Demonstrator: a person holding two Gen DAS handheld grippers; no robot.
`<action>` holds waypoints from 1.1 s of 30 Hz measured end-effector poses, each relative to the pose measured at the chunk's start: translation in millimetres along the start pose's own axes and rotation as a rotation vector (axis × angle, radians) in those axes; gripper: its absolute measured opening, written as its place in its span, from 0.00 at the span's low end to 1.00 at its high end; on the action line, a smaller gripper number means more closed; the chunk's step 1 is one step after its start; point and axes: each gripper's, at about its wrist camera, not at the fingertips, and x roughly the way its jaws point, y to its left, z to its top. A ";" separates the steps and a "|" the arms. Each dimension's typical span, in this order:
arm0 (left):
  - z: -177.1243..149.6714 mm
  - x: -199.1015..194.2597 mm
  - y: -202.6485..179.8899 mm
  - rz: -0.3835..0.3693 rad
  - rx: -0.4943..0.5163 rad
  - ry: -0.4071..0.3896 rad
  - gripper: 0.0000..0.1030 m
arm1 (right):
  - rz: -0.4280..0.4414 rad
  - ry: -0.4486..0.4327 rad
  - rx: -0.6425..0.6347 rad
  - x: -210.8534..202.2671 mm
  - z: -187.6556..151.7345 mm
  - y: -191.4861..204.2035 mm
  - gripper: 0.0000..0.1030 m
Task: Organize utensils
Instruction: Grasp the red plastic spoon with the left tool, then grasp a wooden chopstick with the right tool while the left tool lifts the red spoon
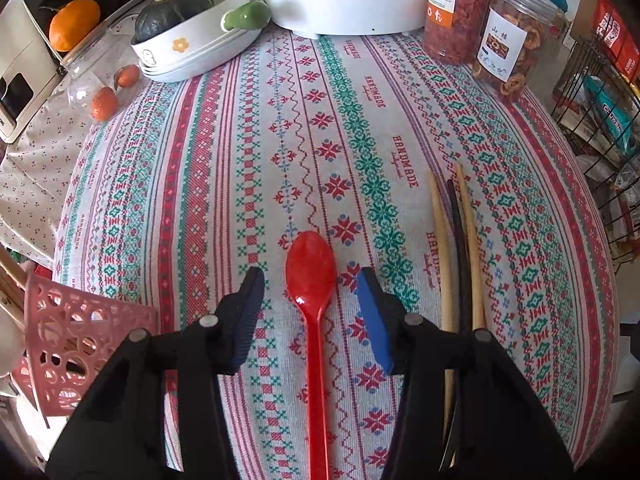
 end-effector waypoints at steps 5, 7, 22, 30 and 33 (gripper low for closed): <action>8.1 5.1 1.0 0.007 0.001 0.023 0.42 | 0.011 -0.003 -0.003 -3.0 -1.9 1.7 0.92; 10.3 7.2 1.9 -0.002 0.006 0.032 0.29 | 0.011 -0.003 -0.005 -3.3 -2.6 2.6 0.92; -40.5 -83.2 7.9 -0.175 0.098 -0.163 0.27 | 0.044 -0.007 0.015 -3.9 -2.5 11.9 0.92; -86.9 -138.2 50.3 -0.294 0.110 -0.301 0.27 | 0.061 -0.017 -0.041 7.0 -0.7 38.8 0.88; -103.7 -146.6 69.9 -0.340 0.081 -0.351 0.27 | 0.074 -0.002 -0.073 16.2 -2.4 53.9 0.72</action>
